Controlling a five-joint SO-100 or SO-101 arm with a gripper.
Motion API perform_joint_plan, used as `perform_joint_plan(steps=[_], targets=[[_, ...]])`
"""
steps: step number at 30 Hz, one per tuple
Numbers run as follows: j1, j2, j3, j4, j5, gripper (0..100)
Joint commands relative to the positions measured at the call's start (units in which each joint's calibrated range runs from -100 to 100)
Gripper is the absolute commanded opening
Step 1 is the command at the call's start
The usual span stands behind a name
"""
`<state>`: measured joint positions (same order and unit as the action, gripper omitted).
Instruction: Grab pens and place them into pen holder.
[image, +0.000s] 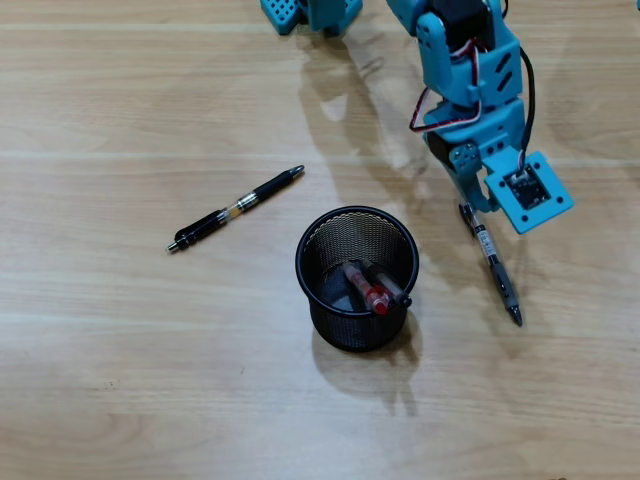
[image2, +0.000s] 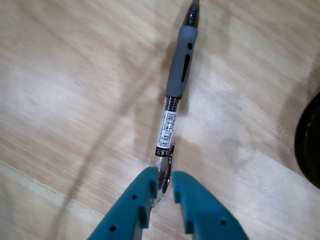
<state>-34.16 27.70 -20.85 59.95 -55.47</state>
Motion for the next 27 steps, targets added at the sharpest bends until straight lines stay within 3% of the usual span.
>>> perform_joint_plan(steps=[1, 4, 10, 27], targets=[[-0.3, 0.5, -2.9, -3.0, -0.3, 14], [-0.5, 1.6, -2.4, -7.2, -0.2, 20], [-1.9, 6.0, -2.8, -13.4, -1.9, 21], [-4.3, 15.0, -2.3, -13.7, -9.3, 20]])
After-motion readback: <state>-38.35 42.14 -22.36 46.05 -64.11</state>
